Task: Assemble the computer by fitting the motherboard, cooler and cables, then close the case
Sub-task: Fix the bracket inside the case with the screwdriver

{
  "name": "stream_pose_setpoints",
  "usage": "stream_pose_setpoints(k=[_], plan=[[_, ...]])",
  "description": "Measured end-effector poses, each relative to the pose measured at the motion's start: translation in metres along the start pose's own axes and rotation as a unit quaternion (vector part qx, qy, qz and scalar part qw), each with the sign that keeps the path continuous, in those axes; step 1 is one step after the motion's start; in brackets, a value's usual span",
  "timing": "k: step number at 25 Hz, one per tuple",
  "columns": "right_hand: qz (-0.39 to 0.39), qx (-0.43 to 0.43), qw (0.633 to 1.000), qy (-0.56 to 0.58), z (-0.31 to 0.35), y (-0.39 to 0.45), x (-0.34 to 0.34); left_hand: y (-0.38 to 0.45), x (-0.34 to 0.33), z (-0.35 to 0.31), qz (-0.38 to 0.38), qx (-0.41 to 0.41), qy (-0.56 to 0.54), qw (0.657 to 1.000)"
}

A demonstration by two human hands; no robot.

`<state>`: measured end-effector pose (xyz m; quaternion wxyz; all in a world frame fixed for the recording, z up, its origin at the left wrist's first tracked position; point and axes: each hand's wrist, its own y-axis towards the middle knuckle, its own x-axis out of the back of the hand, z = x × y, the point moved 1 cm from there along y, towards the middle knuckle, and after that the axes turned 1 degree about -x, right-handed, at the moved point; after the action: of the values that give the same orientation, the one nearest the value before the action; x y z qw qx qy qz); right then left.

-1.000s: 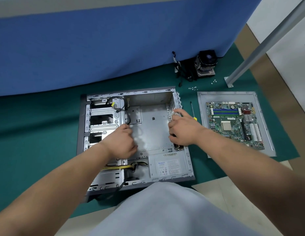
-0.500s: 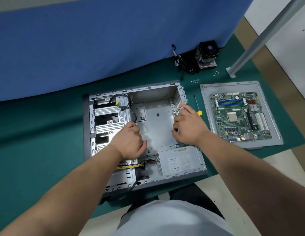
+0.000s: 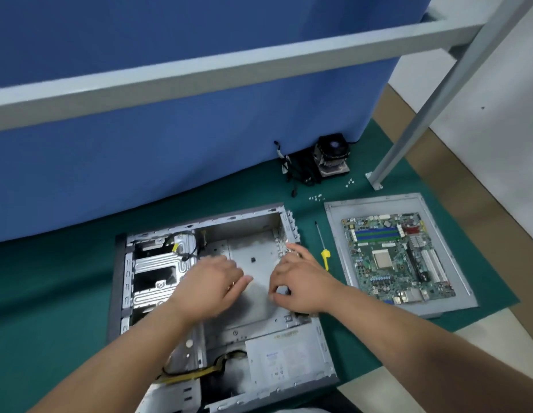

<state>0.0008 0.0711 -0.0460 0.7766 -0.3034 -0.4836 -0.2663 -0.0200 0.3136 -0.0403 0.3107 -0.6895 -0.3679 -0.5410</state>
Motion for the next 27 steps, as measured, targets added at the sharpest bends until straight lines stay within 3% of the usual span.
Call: stream_pose_setpoints(k=[2,4,6,8,10,13,15,19,24,27], plan=[[-0.050,-0.015,0.992,0.115,-0.022,0.005,0.019,0.044,0.014,0.009,-0.103,0.024,-0.013,0.994],[-0.115,-0.082,0.969,0.203,-0.052,0.010,0.039,0.090,0.024,0.024,-0.129,0.112,-0.017,0.985],[-0.111,-0.175,0.952,0.225,-0.087,0.018,0.054,0.126,0.021,0.040,-0.055,0.230,-0.035,0.971],[-0.028,-0.245,0.951,0.184,-0.123,0.031,0.060,0.144,0.008,0.050,0.047,0.304,-0.015,0.952],[0.052,-0.282,0.944,0.163,-0.155,0.051,0.060,0.149,-0.004,0.055,0.077,0.311,0.026,0.947],[0.082,-0.298,0.937,0.161,-0.188,0.095,0.055,0.149,-0.014,0.061,0.066,0.312,0.033,0.947],[0.066,-0.307,0.936,0.158,-0.201,0.125,0.049,0.148,-0.017,0.062,0.061,0.314,0.041,0.947],[-0.052,-0.341,0.932,0.109,-0.223,0.169,0.039,0.148,-0.023,0.063,0.032,0.320,0.044,0.946],[-0.022,-0.307,0.951,0.016,-0.245,0.189,0.027,0.148,-0.023,0.061,0.006,0.315,0.061,0.947],[-0.045,-0.303,0.952,-0.012,-0.251,0.192,0.021,0.148,-0.024,0.060,0.005,0.313,0.067,0.947]])
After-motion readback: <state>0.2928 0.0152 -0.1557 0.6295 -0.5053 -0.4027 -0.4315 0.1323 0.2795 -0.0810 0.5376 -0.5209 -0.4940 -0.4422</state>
